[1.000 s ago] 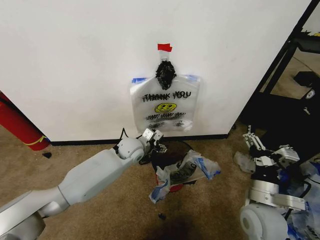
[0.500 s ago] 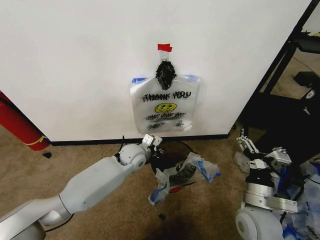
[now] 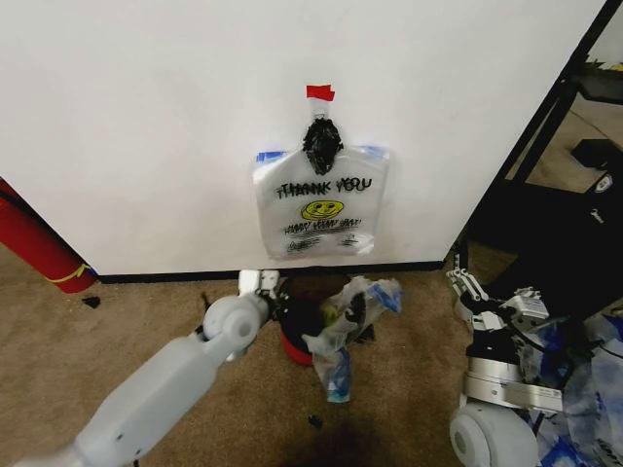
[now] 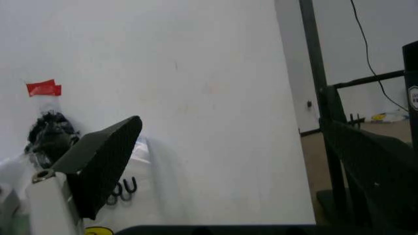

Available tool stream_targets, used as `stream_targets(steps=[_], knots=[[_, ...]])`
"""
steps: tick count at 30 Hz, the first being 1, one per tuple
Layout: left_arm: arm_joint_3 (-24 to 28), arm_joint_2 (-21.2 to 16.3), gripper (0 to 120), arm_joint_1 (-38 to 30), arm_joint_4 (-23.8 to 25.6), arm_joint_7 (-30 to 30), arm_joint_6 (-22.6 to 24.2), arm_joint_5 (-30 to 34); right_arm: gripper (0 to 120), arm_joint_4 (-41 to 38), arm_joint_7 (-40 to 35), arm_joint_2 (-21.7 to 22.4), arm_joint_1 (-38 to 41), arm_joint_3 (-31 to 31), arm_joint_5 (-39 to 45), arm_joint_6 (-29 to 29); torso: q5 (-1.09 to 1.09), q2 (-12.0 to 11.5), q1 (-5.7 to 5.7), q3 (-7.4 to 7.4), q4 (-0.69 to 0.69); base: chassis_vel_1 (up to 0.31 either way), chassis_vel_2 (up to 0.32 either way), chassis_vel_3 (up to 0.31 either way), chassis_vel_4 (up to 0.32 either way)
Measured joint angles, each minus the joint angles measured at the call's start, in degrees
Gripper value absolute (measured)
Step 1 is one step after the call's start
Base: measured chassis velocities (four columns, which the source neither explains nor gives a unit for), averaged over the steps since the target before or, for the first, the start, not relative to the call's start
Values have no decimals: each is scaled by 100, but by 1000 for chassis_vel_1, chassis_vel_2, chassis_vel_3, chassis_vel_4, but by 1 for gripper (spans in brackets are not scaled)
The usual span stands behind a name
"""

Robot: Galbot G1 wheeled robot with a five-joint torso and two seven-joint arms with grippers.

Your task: Pick up the garbage bag from the wall and place it over the trash bin.

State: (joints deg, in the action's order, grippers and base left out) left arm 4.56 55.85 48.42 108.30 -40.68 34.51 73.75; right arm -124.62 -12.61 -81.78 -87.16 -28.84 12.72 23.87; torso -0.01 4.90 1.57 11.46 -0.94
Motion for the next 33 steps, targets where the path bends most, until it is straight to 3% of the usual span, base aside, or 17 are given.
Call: stream_targets(steps=[6, 11, 12, 15, 22, 33], knots=[[-791, 265, 0, 1066, 544, -500, -301, 362, 100, 45, 3, 7, 10, 117, -35, 78, 1, 0, 0, 0, 1, 0, 0, 0, 0], [-1013, 635, 0, 1630, 751, -655, -452, 338, 100, 47, 3, 23, -28, 166, -47, 134, 0, 0, 0, 0, 1, 0, 0, 0, 0], [-1057, 980, 0, 1958, 899, -839, -578, 153, 100, 46, 4, 55, -66, 183, -51, 172, 1, 0, 0, -1, -1, 0, 0, 0, 0], [-983, 1232, 0, 2228, 990, -886, -836, -426, 100, 39, 3, 73, -111, 189, -54, 234, 1, 0, 0, 0, 0, 0, 0, 0, 0], [-965, 1532, 0, 2365, 1021, -848, -1230, -1357, 100, 52, -10, 142, -276, 150, -53, 385, 2, 0, 0, 0, -1, 0, 0, 0, 0], [-941, 1783, 0, 2244, 571, -673, -1386, -1896, 100, 133, -14, 175, -190, 216, -86, 321, 2, 0, 1, 0, 0, 0, 0, 0, 0]])
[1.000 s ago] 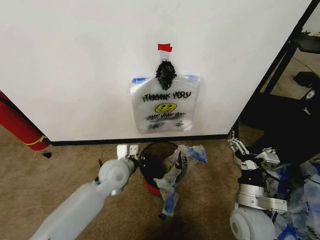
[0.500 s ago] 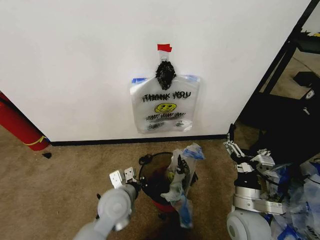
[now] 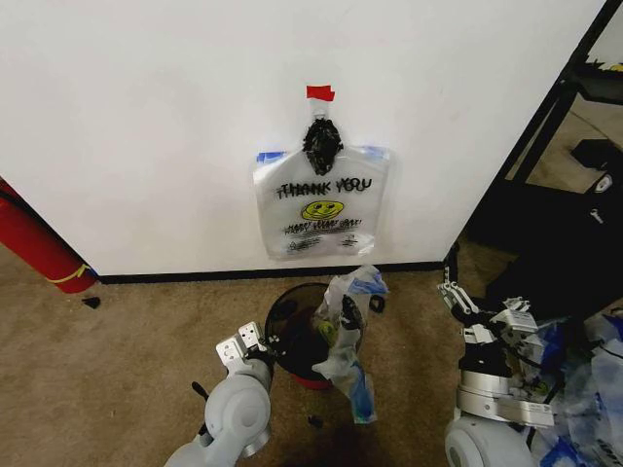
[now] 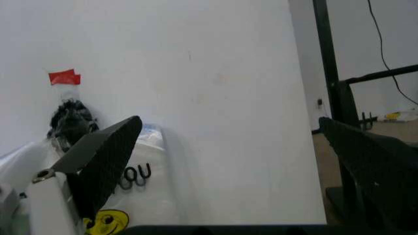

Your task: Pick up the garbage bag from the wall and place it over the trash bin.

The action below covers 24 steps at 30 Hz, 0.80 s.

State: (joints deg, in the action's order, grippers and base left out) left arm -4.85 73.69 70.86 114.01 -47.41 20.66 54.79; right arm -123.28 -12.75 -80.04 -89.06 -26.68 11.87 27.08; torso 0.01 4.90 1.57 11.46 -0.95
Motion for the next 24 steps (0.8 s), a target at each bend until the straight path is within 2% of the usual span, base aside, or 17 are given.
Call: stream_targets(steps=[8, 12, 16, 18, 19, 21, 23, 24], knots=[[83, 82, 0, -119, -201, 49, -26, -250, 100, 204, 0, 12, 187, 6, 3, -65, 0, 0, 0, 0, 0, 0, 0, 0, 0], [104, 91, 8, -139, -198, 50, -28, -262, 100, 282, 0, 12, 252, 8, 17, -76, -1, 0, 0, 0, 0, 0, 0, 0, 0], [100, 103, 26, -145, -114, 78, -161, -313, 100, 375, -5, -1, 315, -5, 49, -73, -2, 0, 0, 0, 0, 0, 0, 0, 0], [68, -12, 35, -129, 40, 324, -227, -340, 100, 413, -7, -14, 324, -22, 57, -51, -1, 0, 0, 0, 0, 0, 0, 0, 0], [68, -12, 35, -129, 40, 324, -227, -340, 100, 413, -7, -14, 324, -22, 57, -51, -1, 0, 0, 0, 0, 0, 0, 0, 0], [32, -264, 44, -146, 148, 764, -318, -555, 100, 431, -8, -30, 326, -27, 58, -34, -2, 0, 0, 0, 0, 0, 0, 0, 0], [36, -667, 54, -150, 284, 1426, -484, -969, 100, 447, -8, -42, 338, -33, 59, -29, -2, 0, 0, 0, 0, 0, 0, 0, 0], [36, -667, 54, -150, 284, 1426, -484, -969, 100, 447, -8, -42, 338, -33, 59, -29, -2, 0, 0, 0, 0, 0, 0, 0, 0]])
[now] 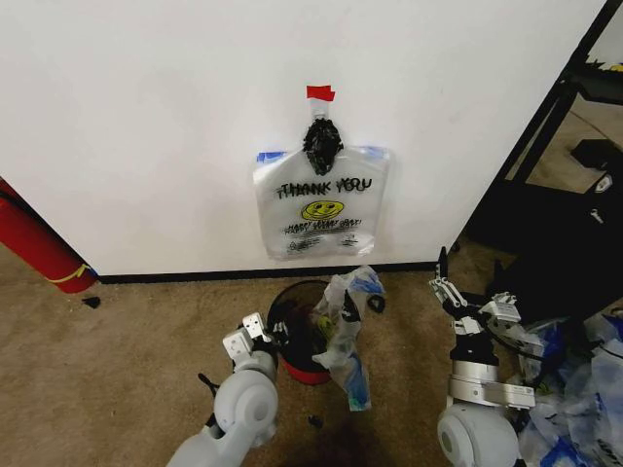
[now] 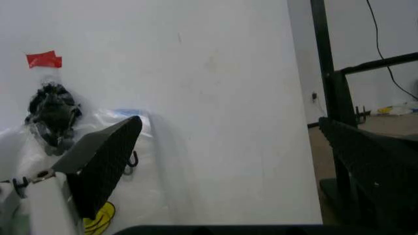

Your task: Pick up the garbage bag from the wall and place it over the trash bin.

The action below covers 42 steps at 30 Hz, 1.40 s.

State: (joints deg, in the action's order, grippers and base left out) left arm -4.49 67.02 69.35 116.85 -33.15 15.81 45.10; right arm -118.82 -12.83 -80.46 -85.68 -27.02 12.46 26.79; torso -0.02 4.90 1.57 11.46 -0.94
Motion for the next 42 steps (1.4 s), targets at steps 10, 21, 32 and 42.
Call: stream_targets(steps=[10, 21, 32, 42], knots=[[285, -1841, 91, -670, 646, 3103, -417, -1052, 100, 1374, 410, 182, 707, -1045, -1252, 598, 3, 0, 0, 0, 1, 0, 0, 0, 0], [2590, -2011, 100, -3305, 3, 2501, 383, -561, 100, 1520, 1060, 113, 586, -1260, -1542, 735, 2, -1, 1, 1, -1, 0, 0, 0, 0], [3435, -1390, 100, -4253, 60, 1240, 2468, -352, 100, 1328, 1055, 64, 457, -1249, -1565, 604, 2, 0, 0, 0, -1, 0, 0, 0, 0], [3554, -1031, 96, -4228, -233, 311, 2695, 16, 100, 1527, 1050, -26, 558, -1074, -1602, 627, 2, 0, 0, 0, 0, 0, 0, 0, 0]])
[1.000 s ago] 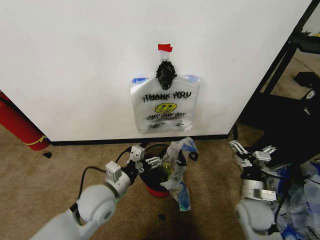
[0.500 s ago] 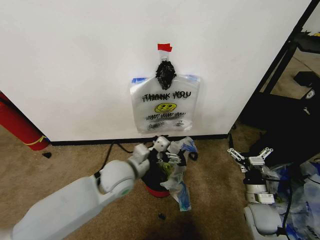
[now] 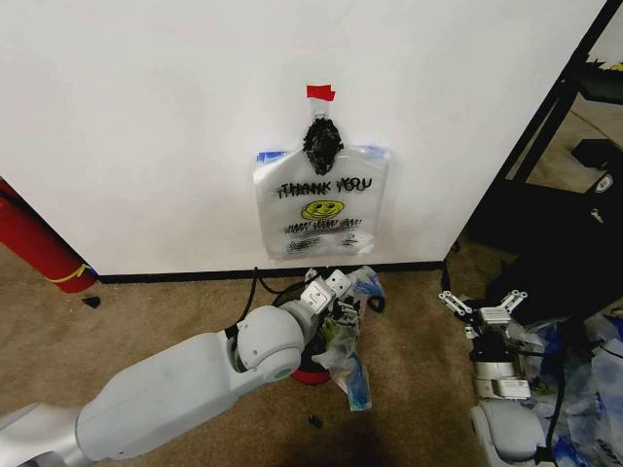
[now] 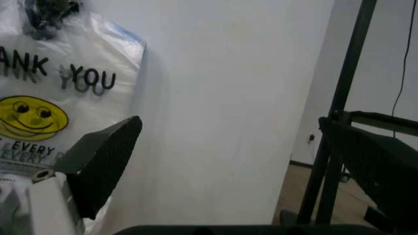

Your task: Pick up the garbage bag from the wall and place it over the trash bin.

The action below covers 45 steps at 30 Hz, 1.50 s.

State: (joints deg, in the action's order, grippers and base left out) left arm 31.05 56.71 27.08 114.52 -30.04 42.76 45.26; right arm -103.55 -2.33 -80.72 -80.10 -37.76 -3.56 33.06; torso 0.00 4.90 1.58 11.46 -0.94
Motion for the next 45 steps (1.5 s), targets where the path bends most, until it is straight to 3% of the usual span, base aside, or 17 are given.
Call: stream_targets(steps=[6, 9, 15, 17, 21, 22, 26, 37, 45], knots=[[-162, 165, 73, 252, -343, -108, -219, 193, 100, 184, -3, -6, 77, 132, -52, 68, -1, 0, 0, 0, 0, 0, 0, 0, 0], [-243, 162, 66, 362, -359, -108, -268, 191, 100, 245, 1, 34, 72, 182, -48, 79, -1, 0, 0, 0, -1, 0, 0, 0, 0], [-559, -27, 38, 803, -254, -110, -425, 20, 100, 371, 141, 221, 51, 371, 141, 26, -1, 0, 0, 0, 0, 0, 0, 0, 0], [-623, -31, 35, 850, -254, -111, -479, -9, 100, 372, 175, 236, 51, 392, 156, 19, -1, 0, 0, 0, 0, 0, 0, 0, 0], [-1013, 57, 16, 1089, -359, -105, -660, -69, 100, 444, 530, 321, 20, 567, 296, 15, -1, 0, 0, 0, -1, 0, 0, 0, 0], [-1013, 57, 16, 1089, -359, -105, -660, -69, 100, 444, 530, 321, 20, 567, 296, 15, -1, 0, 0, 0, -1, 0, 0, 0, 0], [-1319, 65, 0, 1300, -453, -1, -693, -148, 100, 639, 975, 481, 2, 862, 924, -54, 0, 0, -1, 0, -1, 0, 0, 0, 0], [-1715, -81, 0, 1737, -689, 433, -925, -605, 100, 772, 1798, 752, 115, 1322, 2607, -844, -1, 0, 0, 0, 0, 0, 0, 0, 0], [-1863, -75, 0, 1868, -826, 632, -1144, -808, 100, 461, 1924, 1039, 204, 1759, 3790, -1898, 0, 0, 0, 0, 0, 0, 0, 0, 0]])
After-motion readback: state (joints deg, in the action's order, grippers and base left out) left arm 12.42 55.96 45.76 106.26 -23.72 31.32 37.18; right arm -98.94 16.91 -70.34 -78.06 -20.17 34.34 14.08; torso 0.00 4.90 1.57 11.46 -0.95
